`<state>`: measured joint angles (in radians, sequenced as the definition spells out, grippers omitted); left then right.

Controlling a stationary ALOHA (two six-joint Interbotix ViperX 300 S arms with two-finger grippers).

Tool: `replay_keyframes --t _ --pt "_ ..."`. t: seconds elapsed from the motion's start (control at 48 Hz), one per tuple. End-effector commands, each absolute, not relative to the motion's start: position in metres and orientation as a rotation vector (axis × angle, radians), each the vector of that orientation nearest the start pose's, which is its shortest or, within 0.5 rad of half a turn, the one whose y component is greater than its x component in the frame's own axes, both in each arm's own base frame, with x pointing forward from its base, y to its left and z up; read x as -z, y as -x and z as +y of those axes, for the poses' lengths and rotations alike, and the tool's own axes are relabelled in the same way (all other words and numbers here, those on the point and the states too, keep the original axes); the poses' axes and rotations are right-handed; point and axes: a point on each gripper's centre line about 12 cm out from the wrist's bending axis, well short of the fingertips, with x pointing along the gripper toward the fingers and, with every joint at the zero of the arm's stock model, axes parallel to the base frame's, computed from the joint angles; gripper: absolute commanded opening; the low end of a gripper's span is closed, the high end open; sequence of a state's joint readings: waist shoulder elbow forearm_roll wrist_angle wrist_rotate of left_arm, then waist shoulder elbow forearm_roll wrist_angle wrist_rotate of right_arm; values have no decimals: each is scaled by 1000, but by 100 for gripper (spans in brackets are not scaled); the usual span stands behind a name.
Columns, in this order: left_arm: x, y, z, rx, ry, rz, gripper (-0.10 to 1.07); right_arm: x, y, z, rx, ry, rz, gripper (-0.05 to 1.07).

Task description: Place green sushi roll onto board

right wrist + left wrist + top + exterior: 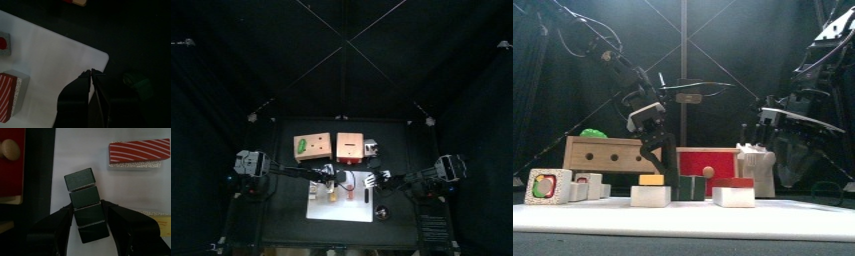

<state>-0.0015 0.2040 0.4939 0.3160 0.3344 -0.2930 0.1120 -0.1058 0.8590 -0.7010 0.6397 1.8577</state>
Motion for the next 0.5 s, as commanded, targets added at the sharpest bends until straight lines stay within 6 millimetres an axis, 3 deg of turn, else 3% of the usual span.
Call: replay_keyframes --t 0.0,0.25,0.479 --pt "-133 -415 12 -91 -53 966 84 -130 -288 -14 931 -788 848 53" --pt "-146 -414 14 -95 -50 937 84 -131 -289 -13 925 -787 845 53" --pt "-175 -407 17 -105 -38 865 84 -135 -289 -12 914 -789 837 53"
